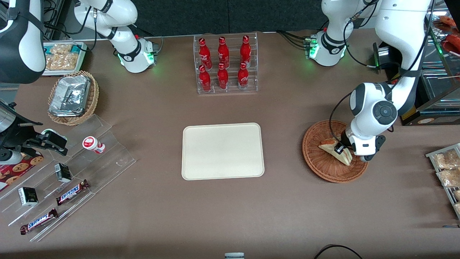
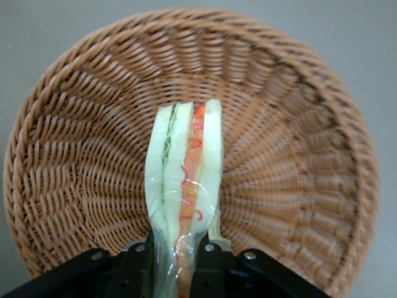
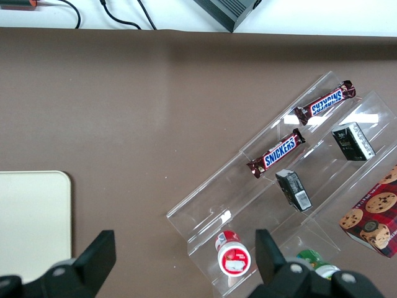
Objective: Place sandwich from basket to tray
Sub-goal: 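Close the left gripper on the wrapped sandwich and lift it, then carry the sandwich with the left gripper over the cream tray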
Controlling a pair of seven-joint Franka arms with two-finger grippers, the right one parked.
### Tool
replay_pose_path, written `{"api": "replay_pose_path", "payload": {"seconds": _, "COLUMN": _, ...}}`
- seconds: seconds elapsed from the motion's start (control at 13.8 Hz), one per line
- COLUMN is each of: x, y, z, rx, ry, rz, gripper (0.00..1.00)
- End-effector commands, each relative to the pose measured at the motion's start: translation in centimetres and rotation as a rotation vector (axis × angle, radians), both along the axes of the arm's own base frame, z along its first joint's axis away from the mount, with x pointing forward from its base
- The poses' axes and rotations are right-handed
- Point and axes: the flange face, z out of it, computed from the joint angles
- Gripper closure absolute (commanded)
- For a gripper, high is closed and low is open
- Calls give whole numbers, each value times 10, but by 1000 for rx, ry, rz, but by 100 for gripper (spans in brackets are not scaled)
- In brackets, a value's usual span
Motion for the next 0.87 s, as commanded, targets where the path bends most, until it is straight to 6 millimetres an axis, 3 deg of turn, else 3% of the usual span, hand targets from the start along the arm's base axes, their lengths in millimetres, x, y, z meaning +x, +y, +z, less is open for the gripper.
{"api": "replay_pose_path", "payload": {"seconds": 0.0, "x": 11, "y": -29, "z": 81, "rx": 6, "ry": 24, "rz": -79, "gripper": 93}}
{"api": "replay_pose_path", "payload": {"seconds": 0.15, "x": 23, "y": -71, "z": 139, "rx": -4, "ry": 53, "rz": -142, "gripper": 92}}
{"api": "replay_pose_path", "payload": {"seconds": 0.36, "x": 26, "y": -141, "z": 202, "rx": -42, "ry": 5, "rz": -267, "gripper": 92}}
{"api": "replay_pose_path", "payload": {"seconds": 0.58, "x": 14, "y": -223, "z": 227, "rx": -103, "ry": -22, "rz": -410, "gripper": 90}}
{"api": "replay_pose_path", "payload": {"seconds": 0.8, "x": 4, "y": -292, "z": 215, "rx": -127, "ry": -21, "rz": -545, "gripper": 90}}
